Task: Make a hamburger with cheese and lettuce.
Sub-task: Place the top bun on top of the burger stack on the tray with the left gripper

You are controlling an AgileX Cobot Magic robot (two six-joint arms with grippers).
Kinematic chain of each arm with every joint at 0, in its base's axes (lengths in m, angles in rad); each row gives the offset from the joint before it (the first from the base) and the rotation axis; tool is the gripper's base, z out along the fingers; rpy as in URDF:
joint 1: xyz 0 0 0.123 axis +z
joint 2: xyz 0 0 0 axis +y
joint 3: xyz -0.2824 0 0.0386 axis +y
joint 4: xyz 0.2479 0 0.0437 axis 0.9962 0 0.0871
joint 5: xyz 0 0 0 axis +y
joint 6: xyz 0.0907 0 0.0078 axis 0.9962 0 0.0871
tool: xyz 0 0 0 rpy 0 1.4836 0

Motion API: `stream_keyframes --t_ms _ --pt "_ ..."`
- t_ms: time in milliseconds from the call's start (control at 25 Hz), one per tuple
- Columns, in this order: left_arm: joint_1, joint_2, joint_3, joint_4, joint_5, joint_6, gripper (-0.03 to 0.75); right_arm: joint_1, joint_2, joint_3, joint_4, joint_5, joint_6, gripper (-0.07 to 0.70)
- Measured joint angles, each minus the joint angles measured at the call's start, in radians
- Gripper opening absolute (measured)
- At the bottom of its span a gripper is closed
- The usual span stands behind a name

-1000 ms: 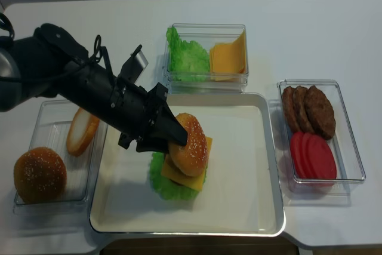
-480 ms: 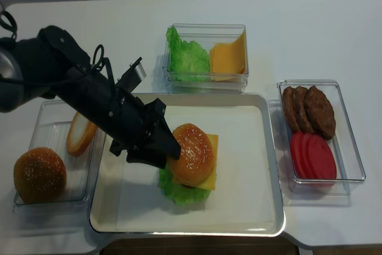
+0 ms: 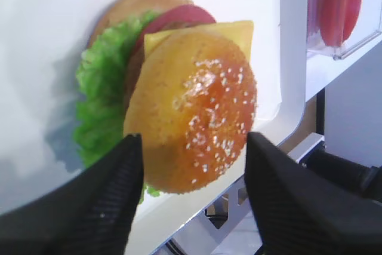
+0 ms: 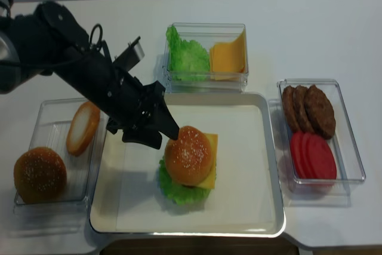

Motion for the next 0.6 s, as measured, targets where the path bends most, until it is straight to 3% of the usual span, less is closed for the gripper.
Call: stream_keyframes --t_ms 280,600 --pt "0.0 -0.014 -0.077 0.156 0.006 -0.101 0.407 0.0 0.0 0.0 0.0 0.0 0.0 0.299" --pt "0.0 -0.091 -0.083 0.378 0.018 -0.224 0.407 0.0 0.0 0.0 0.0 0.0 0.0 0.299"
